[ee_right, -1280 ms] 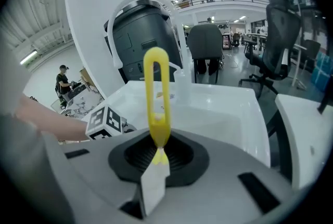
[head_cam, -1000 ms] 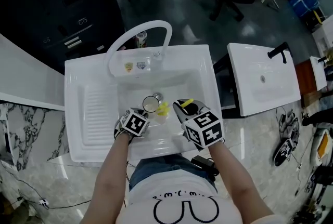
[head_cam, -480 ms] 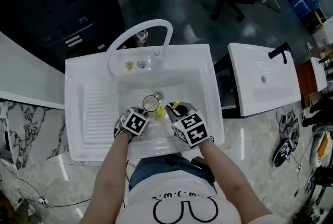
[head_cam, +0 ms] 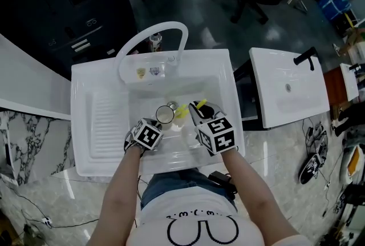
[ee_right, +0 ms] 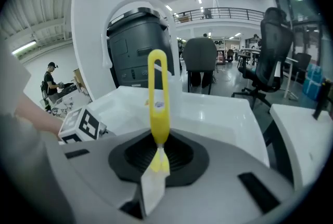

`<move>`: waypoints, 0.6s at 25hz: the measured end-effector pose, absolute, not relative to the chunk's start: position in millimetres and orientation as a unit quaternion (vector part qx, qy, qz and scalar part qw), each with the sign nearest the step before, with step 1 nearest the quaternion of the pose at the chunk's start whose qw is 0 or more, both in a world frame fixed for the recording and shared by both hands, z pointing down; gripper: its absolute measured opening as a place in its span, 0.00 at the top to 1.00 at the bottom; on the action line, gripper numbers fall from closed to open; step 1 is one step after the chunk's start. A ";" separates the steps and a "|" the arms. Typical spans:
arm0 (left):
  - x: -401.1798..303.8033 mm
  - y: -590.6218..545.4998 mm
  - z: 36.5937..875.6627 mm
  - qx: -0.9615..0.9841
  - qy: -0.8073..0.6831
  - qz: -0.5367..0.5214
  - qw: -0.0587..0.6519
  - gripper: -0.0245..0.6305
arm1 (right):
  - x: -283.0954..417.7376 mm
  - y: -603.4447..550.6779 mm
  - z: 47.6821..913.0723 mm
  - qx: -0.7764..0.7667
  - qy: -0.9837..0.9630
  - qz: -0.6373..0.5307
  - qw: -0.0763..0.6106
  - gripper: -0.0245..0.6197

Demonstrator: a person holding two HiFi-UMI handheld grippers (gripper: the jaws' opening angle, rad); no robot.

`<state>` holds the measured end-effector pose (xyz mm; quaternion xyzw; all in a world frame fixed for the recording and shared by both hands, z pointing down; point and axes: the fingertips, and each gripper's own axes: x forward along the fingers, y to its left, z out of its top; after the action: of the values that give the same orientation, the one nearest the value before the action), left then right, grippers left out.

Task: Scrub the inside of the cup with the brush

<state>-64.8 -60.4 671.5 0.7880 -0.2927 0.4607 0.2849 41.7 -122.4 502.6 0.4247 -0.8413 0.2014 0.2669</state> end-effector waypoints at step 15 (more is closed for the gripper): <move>-65.7 -61.3 672.7 0.786 -0.296 0.461 0.286 0.86 | 54.1 -106.7 522.4 0.451 -0.807 0.308 0.225 0.89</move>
<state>-65.7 -61.3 672.7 0.7858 -0.2962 0.4614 0.2861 54.1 -106.7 522.4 0.4514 -0.8067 0.3079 0.2251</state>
